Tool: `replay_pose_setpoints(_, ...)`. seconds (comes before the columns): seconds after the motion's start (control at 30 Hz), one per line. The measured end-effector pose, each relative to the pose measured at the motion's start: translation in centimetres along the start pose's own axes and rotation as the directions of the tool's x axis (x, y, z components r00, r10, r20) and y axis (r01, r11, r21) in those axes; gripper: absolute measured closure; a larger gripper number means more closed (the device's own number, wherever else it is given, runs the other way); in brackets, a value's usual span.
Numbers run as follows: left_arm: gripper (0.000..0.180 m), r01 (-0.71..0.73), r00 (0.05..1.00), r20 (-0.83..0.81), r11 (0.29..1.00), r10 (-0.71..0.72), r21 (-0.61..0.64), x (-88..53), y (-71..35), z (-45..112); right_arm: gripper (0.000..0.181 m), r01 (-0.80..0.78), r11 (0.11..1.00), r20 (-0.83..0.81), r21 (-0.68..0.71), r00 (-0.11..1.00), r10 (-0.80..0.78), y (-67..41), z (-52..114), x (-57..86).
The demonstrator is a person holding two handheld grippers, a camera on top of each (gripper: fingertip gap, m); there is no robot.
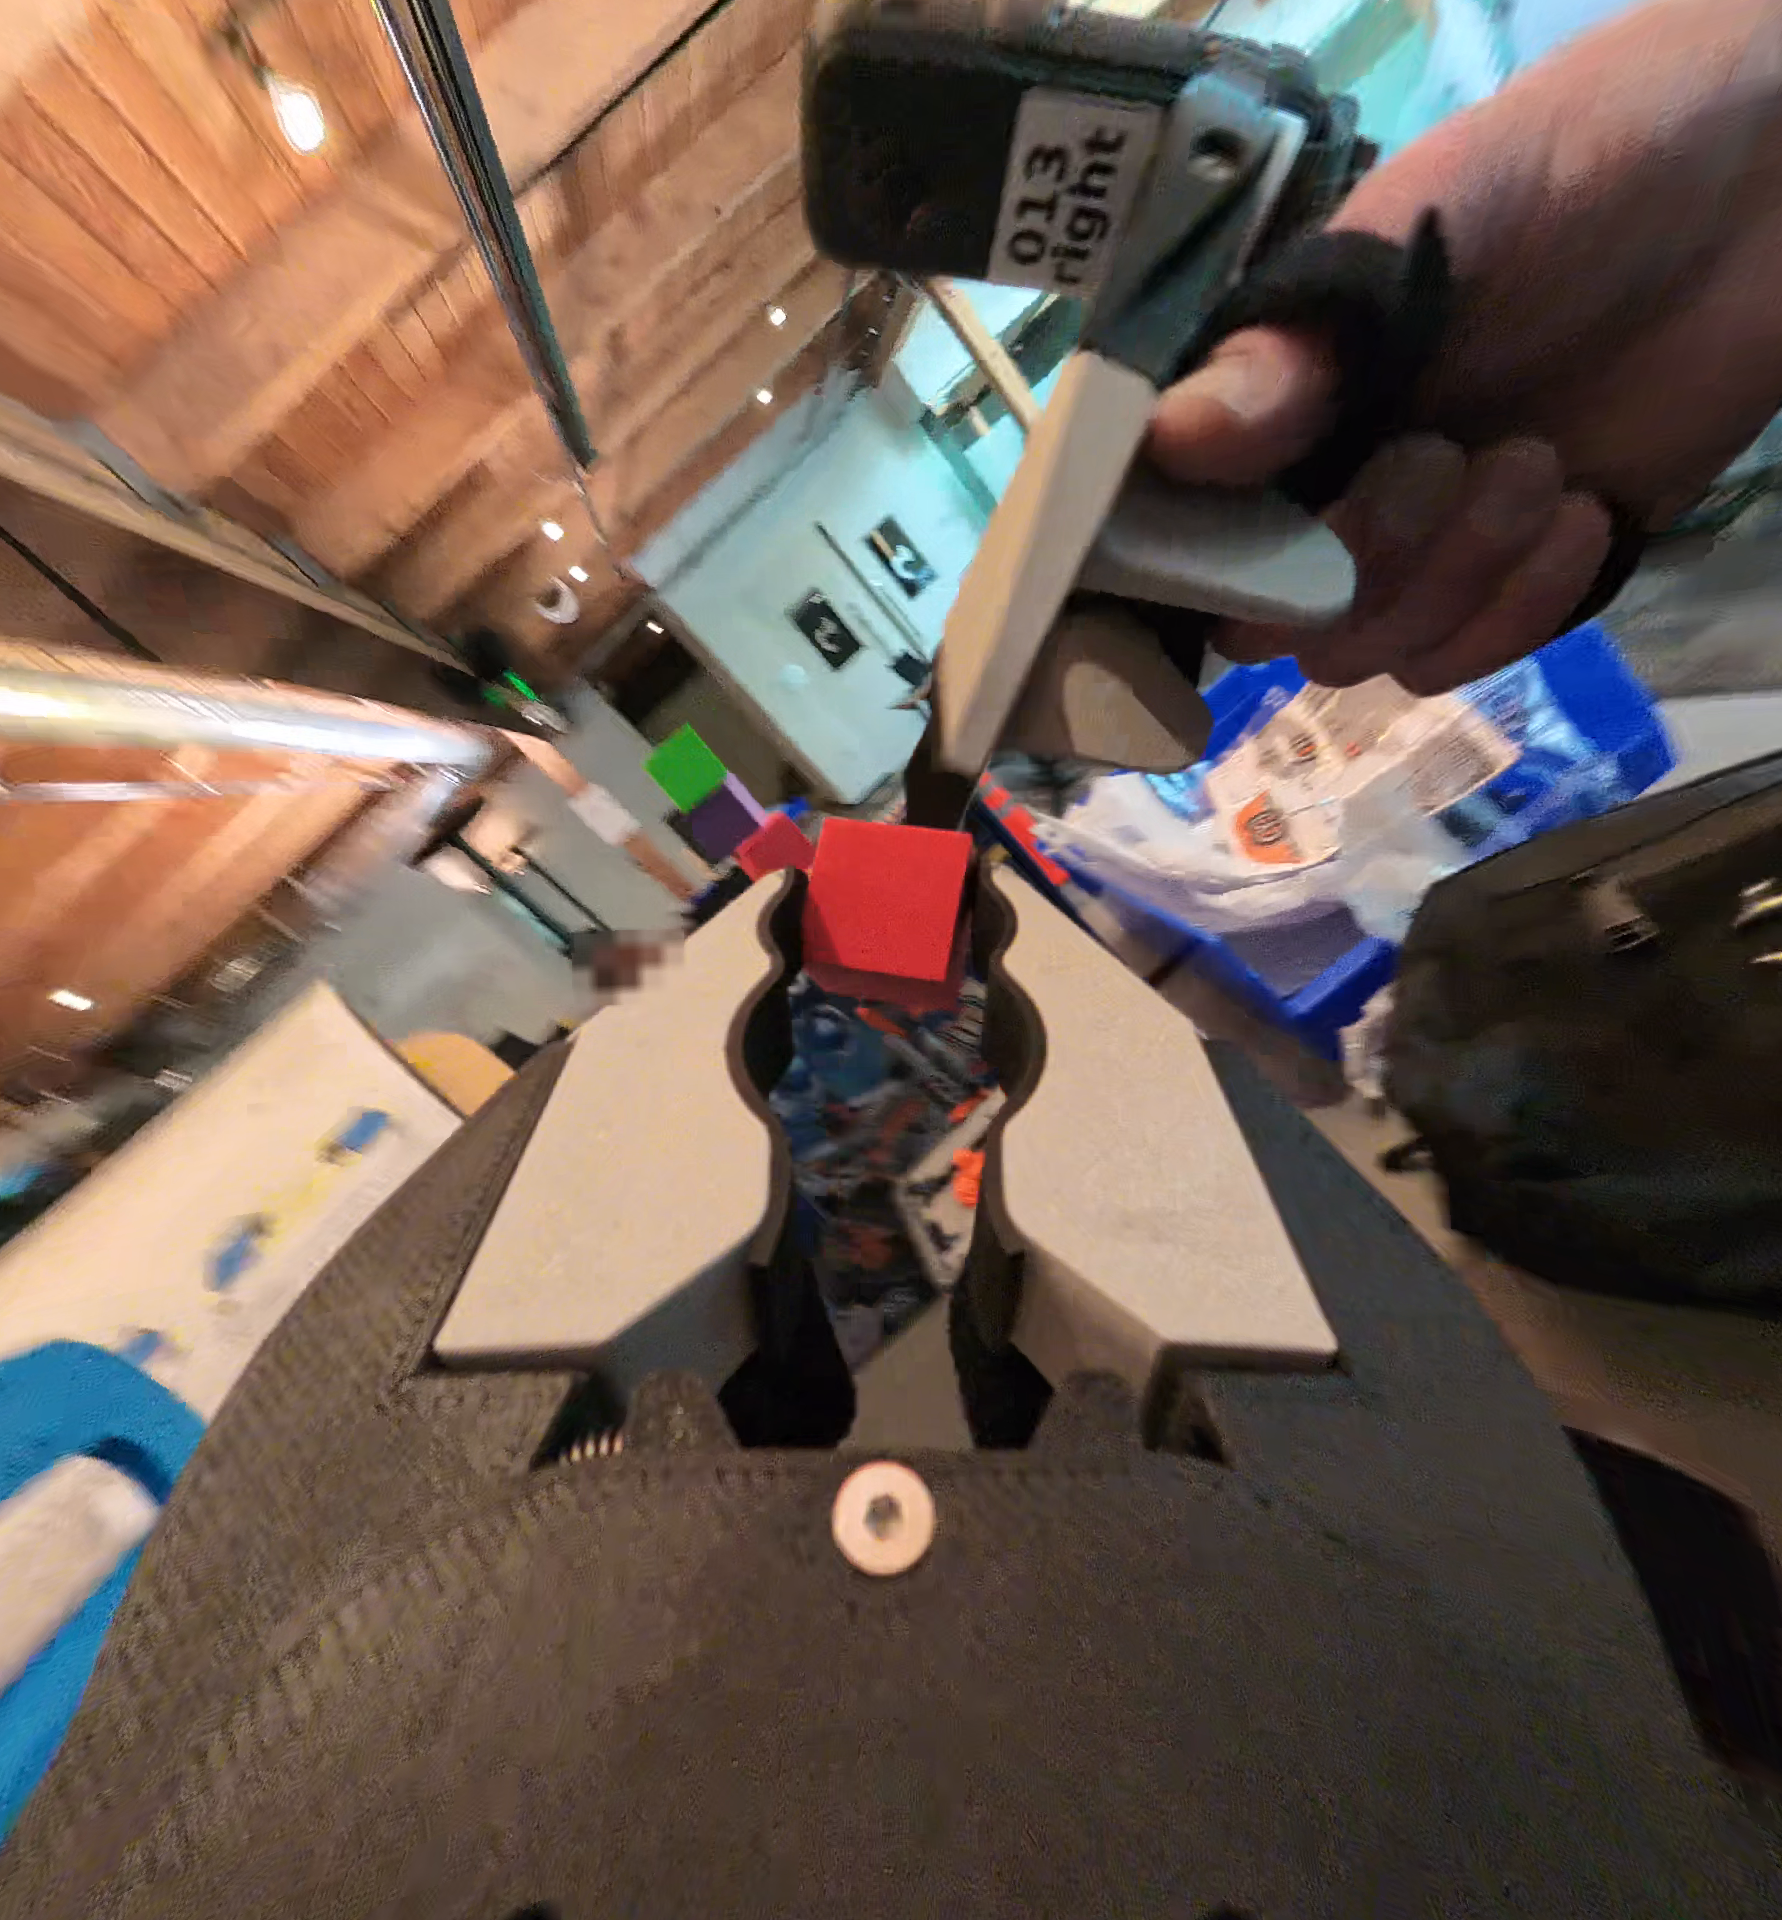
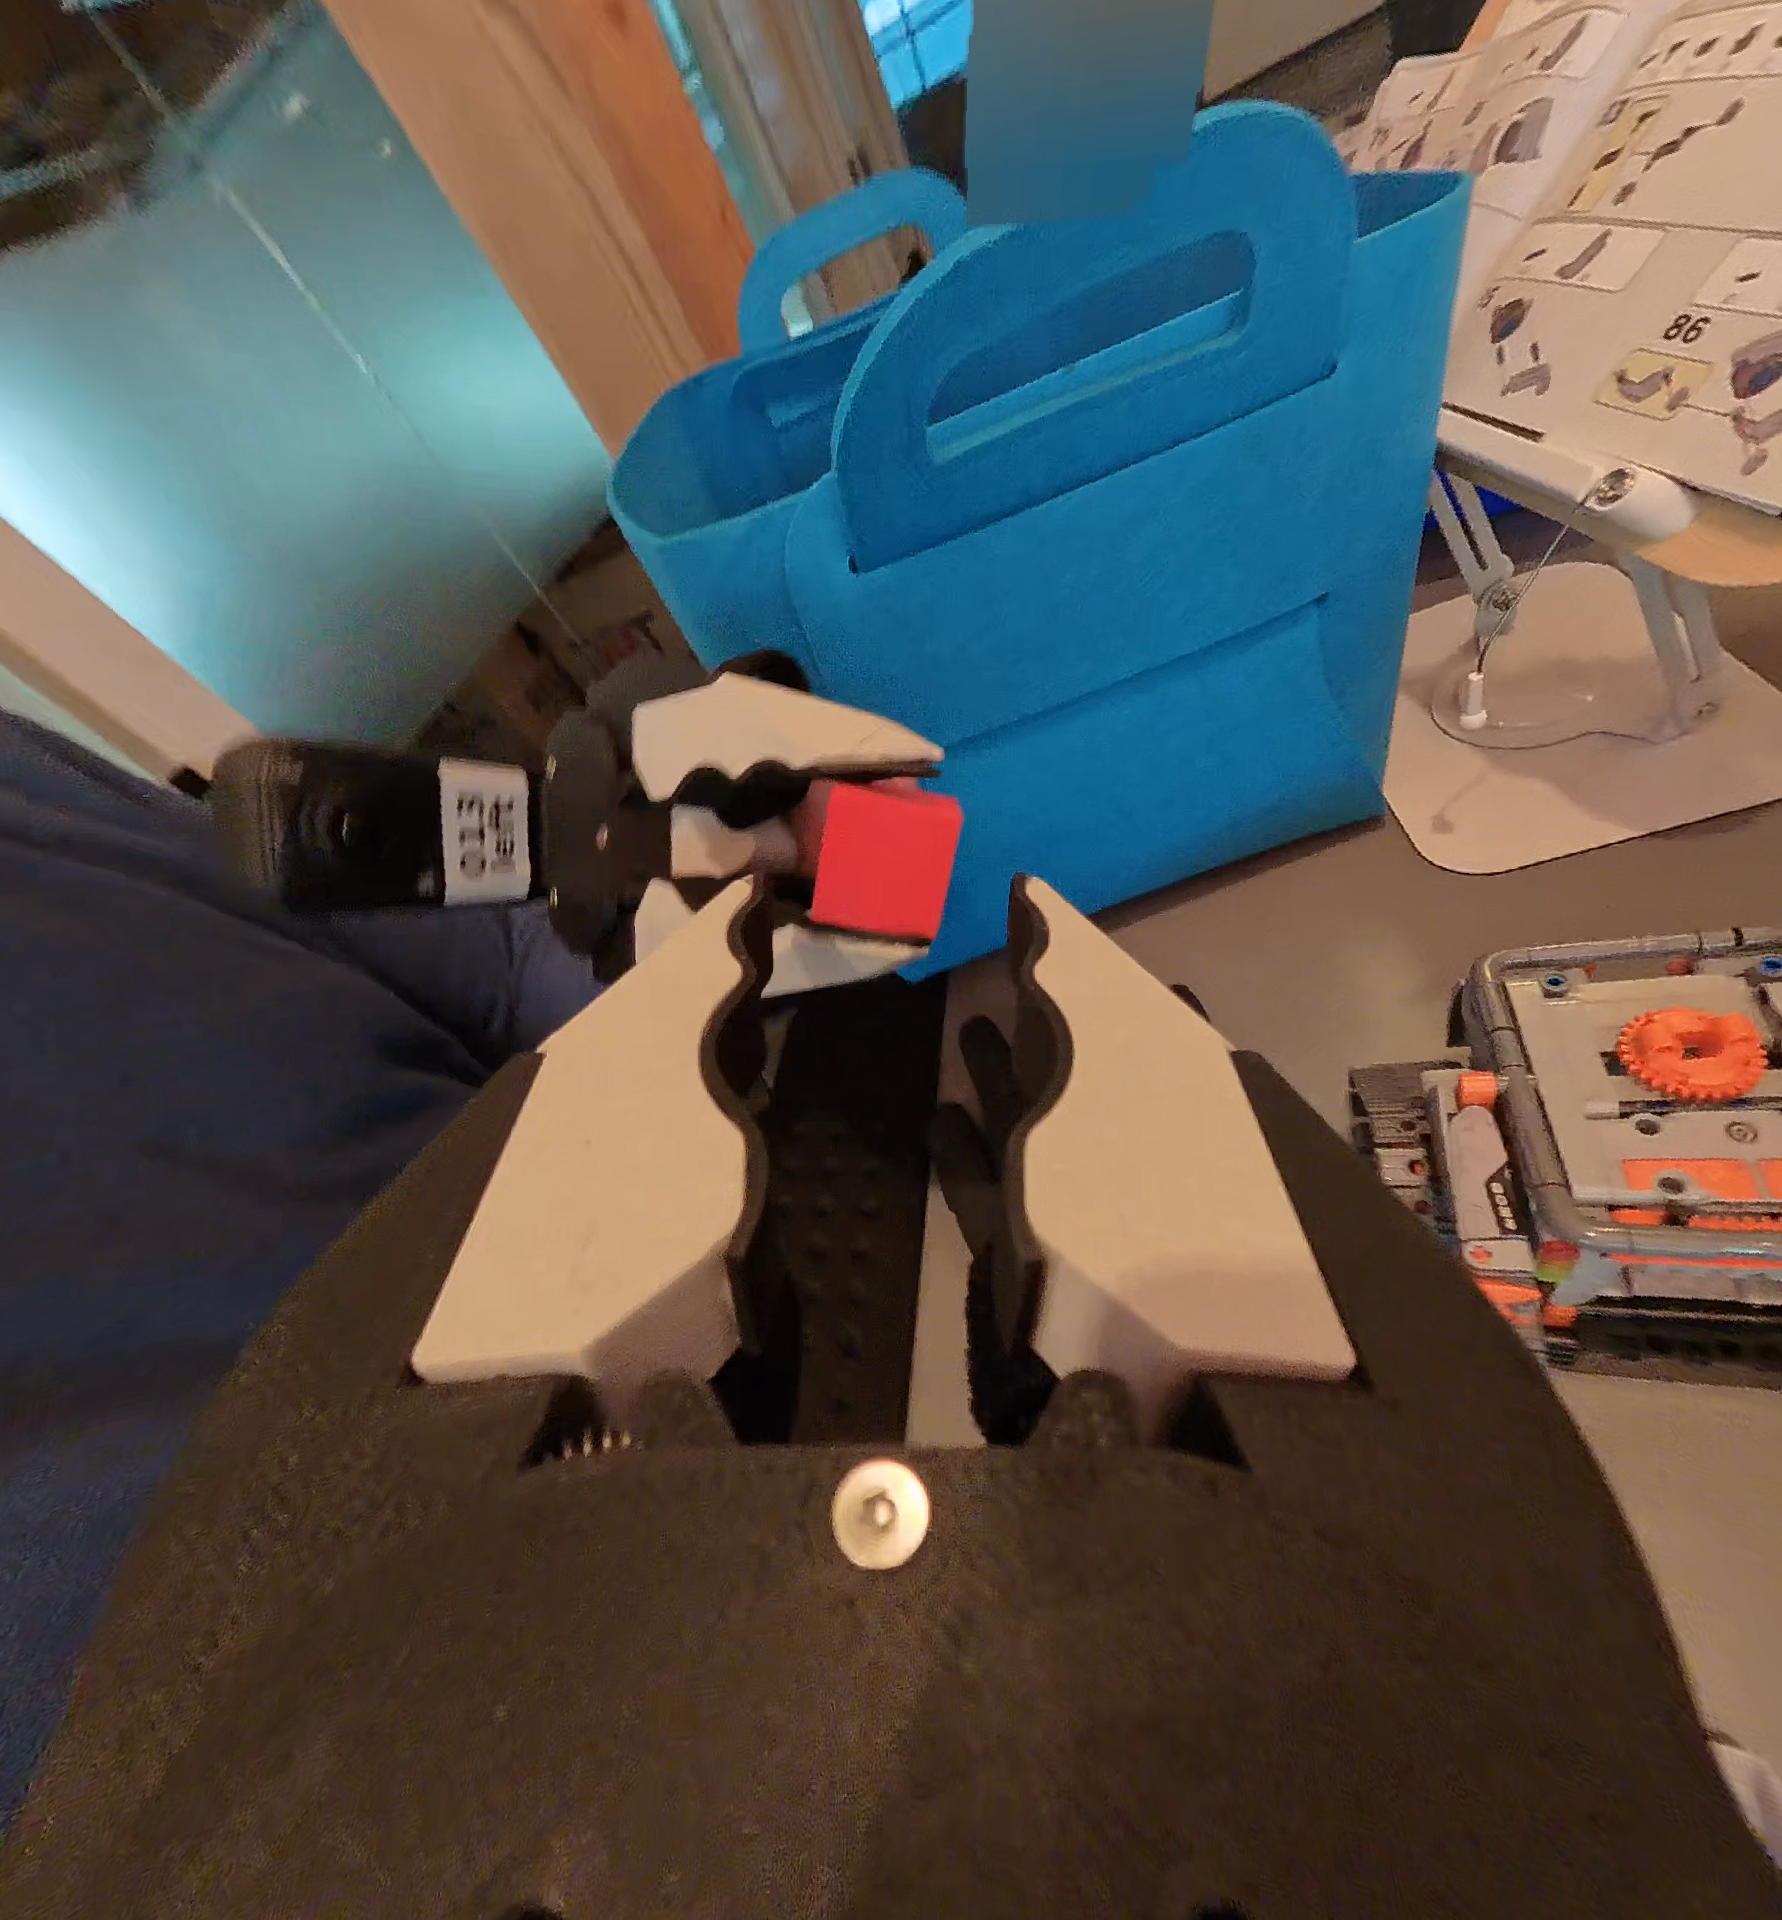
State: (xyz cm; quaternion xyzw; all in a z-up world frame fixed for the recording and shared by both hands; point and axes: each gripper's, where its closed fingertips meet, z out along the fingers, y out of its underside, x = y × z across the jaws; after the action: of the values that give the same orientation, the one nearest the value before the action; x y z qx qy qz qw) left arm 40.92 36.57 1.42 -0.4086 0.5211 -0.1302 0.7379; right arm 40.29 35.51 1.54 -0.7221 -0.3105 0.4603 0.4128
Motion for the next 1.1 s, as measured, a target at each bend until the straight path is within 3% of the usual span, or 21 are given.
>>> replay_pose_setpoints(0.07,0.15,-0.119,0.992,0.044,0.993,0.12,-0.009,0.4,-0.5,0.4,0.136,-0.048,0.998,-0.006,0.028,0.999,0.048,0.0,0.2,0.3)
replay_pose_setpoints(0.13,0.149,-0.196,0.977,0.085,0.981,0.196,-0.007,0.6,-0.9,0.7,0.147,-0.062,0.998,0.004,0.027,0.998,0.062,0.2,0.6,0.3)
replay_pose_setpoints(0.27,0.15,-0.212,0.969,0.124,0.977,0.213,-0.023,0.3,-0.7,1.3,0.156,-0.012,0.999,-0.032,0.039,0.999,0.013,-0.3,0.3,0.6)
replay_pose_setpoints(0.33,0.144,-0.173,0.978,0.116,0.985,0.173,-0.006,0.0,-0.7,1.3,0.156,0.041,0.999,-0.079,0.02,0.996,-0.039,-1.4,-0.4,1.0)
replay_pose_setpoints(0.4,0.15,-0.091,0.991,0.105,0.996,0.088,0.02,-0.6,-0.5,1.1,0.156,0.141,0.99,-0.164,-0.029,0.976,-0.144,-3.6,-1.9,1.9)
replay_pose_setpoints(0.5,0.154,0.053,0.995,0.079,0.999,-0.052,-0.008,-1.2,1.6,1.5,0.155,0.255,0.947,-0.28,-0.197,0.911,-0.303,-7.5,-4.8,4.2)
replay_pose_setpoints(0.63,0.158,0.174,0.984,0.058,0.981,-0.17,-0.081,-0.3,6.2,2.2,0.156,0.278,0.846,-0.298,-0.455,0.848,-0.438,-11.9,-7.0,6.7)
replay_pose_setpoints(0.87,0.161,0.223,0.975,0.027,0.964,-0.222,-0.147,3.1,10.0,3.1,0.156,0.135,0.692,-0.288,-0.709,0.841,-0.459,-15.5,-7.2,11.9)
replay_pose_setpoints(1.1,0.162,0.221,0.975,0.01,0.963,-0.222,-0.155,3.9,10.4,3.4,0.156,0.021,0.636,-0.291,-0.771,0.877,-0.381,-15.3,-6.5,15.3)
